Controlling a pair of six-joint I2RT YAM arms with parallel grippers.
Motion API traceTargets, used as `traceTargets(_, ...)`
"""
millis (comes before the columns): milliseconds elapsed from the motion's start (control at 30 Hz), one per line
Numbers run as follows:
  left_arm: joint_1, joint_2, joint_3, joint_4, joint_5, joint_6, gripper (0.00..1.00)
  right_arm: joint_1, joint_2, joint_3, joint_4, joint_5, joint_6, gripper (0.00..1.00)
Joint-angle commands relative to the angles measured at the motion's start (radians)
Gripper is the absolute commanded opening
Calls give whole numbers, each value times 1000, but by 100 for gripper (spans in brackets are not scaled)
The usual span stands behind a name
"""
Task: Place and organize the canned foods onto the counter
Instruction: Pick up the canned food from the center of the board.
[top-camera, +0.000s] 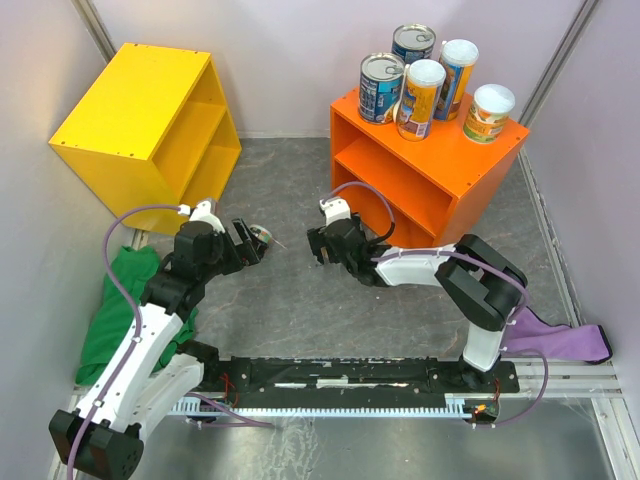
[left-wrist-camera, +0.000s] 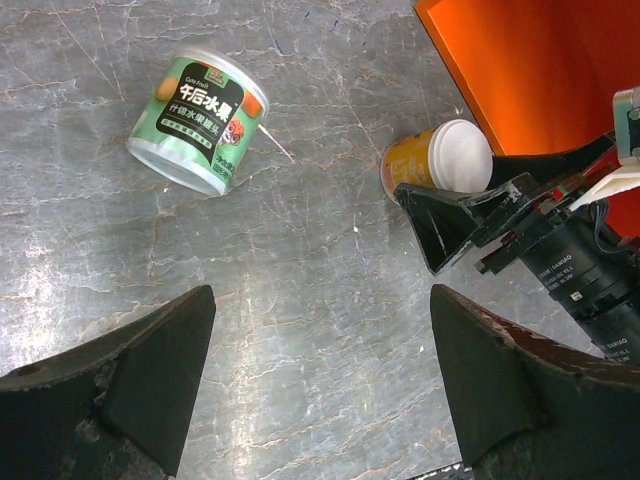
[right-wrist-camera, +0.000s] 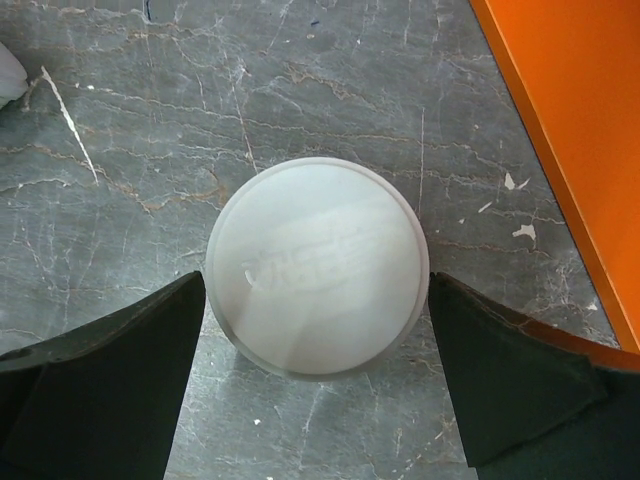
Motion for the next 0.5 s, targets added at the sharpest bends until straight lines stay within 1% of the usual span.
traceTargets(0,5,-11,15,13,7,42,93,-2,-42,-18,138,17,-25,100)
traceTargets(467,5,-35,-19,39,0,52,93,-2,-41,-78,263,10,-36,97)
